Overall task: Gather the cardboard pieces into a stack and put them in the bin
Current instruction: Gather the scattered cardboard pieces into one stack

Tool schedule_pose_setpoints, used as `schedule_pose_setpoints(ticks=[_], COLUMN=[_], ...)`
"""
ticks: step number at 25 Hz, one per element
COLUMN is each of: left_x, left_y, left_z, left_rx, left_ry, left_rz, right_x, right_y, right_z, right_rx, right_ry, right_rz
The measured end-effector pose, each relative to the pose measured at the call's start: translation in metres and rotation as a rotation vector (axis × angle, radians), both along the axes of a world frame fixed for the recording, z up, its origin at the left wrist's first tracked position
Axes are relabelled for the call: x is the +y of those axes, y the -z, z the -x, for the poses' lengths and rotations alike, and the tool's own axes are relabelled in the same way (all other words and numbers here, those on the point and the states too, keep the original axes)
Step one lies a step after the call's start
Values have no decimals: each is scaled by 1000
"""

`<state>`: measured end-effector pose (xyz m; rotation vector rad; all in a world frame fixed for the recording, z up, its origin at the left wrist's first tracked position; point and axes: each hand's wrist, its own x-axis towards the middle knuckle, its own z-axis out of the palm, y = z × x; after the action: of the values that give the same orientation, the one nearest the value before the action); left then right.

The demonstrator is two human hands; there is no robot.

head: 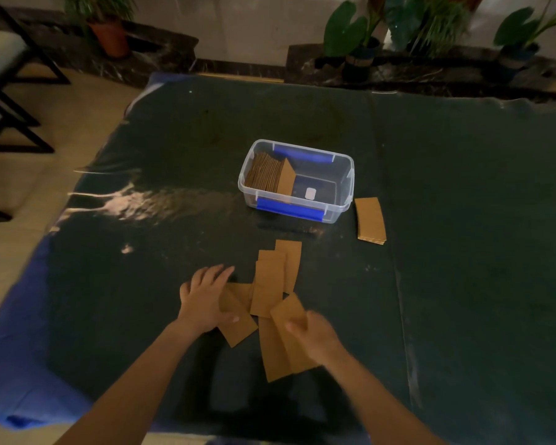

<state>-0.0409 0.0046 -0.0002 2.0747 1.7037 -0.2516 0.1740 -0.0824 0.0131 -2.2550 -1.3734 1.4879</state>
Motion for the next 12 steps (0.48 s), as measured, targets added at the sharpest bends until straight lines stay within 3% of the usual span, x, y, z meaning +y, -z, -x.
schedule_pose_setpoints(ticks=[4,8,12], left_x=[8,15,23], left_y=[-5,-8,-13], left_z=[1,0,4], left_rx=[114,184,280], left_ry=[293,315,231], left_rz=[-43,-19,122], right_x=[-23,-19,-12], right_y=[7,2,-1], right_z=[42,49,44], right_rx=[-440,-440,-392], right_ry=[-41,56,101], right_rz=[-75,-68,26])
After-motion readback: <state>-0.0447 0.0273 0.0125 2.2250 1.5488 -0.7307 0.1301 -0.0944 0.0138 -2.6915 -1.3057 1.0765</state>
